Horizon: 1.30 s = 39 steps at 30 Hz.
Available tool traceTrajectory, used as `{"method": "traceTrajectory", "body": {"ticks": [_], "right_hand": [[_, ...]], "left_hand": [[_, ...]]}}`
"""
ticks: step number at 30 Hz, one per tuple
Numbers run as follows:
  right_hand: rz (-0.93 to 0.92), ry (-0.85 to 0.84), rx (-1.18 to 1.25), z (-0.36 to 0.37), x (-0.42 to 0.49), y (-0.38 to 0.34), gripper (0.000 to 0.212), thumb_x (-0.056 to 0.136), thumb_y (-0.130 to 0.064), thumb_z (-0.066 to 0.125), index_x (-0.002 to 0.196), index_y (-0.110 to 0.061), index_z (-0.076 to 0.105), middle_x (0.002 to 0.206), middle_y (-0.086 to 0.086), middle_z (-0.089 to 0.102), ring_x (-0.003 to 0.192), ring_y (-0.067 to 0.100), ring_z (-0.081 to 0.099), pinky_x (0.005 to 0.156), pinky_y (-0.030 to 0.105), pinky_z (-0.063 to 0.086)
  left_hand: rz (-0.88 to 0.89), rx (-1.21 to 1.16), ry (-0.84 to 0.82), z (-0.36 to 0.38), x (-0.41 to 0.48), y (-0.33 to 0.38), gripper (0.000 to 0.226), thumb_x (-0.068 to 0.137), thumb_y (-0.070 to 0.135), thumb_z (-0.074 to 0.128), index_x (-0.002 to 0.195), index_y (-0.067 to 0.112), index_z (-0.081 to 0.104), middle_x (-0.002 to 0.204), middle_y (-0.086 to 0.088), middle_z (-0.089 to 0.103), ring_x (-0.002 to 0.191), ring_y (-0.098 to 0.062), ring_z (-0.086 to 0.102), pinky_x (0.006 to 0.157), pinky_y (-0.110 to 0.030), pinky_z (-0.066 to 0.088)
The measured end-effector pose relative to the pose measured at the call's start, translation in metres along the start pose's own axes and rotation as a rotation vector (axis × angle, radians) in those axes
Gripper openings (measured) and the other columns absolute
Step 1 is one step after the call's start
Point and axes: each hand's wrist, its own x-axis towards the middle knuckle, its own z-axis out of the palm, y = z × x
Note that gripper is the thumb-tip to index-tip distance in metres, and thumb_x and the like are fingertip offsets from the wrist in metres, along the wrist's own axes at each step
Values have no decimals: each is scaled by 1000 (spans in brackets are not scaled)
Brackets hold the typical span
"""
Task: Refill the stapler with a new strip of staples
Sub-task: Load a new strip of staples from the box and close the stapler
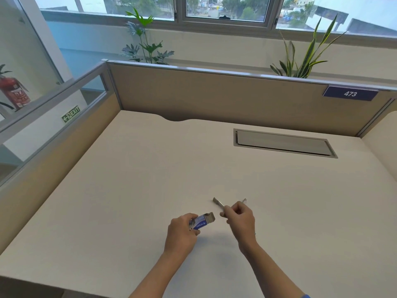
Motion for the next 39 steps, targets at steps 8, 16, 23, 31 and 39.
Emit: {"method": "traceTrajectory", "body": {"ticks": [8, 16, 23, 31, 39], "right_hand": [[-65, -171, -5, -10, -4, -1, 15, 78, 5, 55, 84, -8, 60, 64, 6, 62, 60, 19, 72, 65, 33, 62], [-164, -210, -185, -1, -17, 5, 27, 79, 0, 55, 75, -18, 75, 76, 0, 73, 61, 12, 72, 65, 26, 59], [-187, -262, -244, 3, -23, 4, 31, 84, -4, 57, 92, -26, 78, 75, -8, 71, 70, 26, 69, 59, 23, 52], [-261, -304, -287, 4, -27, 8, 40, 82, -4, 54, 92, -38, 74, 76, -2, 69, 56, 17, 53, 58, 31, 49], [-212, -325, -245, -1, -27, 7, 35, 84, -4, 53, 85, -35, 71, 78, -2, 71, 66, 29, 67, 63, 33, 53]], "left_hand": [[-11, -33, 12, 2, 3, -4, 38, 74, 9, 80, 109, 21, 71, 100, 2, 73, 77, -9, 60, 59, -2, 37], [-16, -32, 45, 1, 6, -7, 38, 74, 12, 80, 109, 24, 71, 99, 5, 73, 74, -6, 60, 57, -1, 37], [-5, -42, 51, -1, 6, -5, 35, 74, 21, 79, 105, 34, 69, 89, 14, 71, 77, -6, 63, 64, -16, 48], [80, -64, -17, -1, 6, -2, 36, 74, 24, 79, 99, 41, 60, 83, 18, 65, 73, -2, 64, 61, -10, 48], [196, 18, -130, 0, 1, 2, 53, 86, 23, 68, 121, 56, 44, 102, 10, 63, 89, -9, 62, 78, -20, 53]]}}
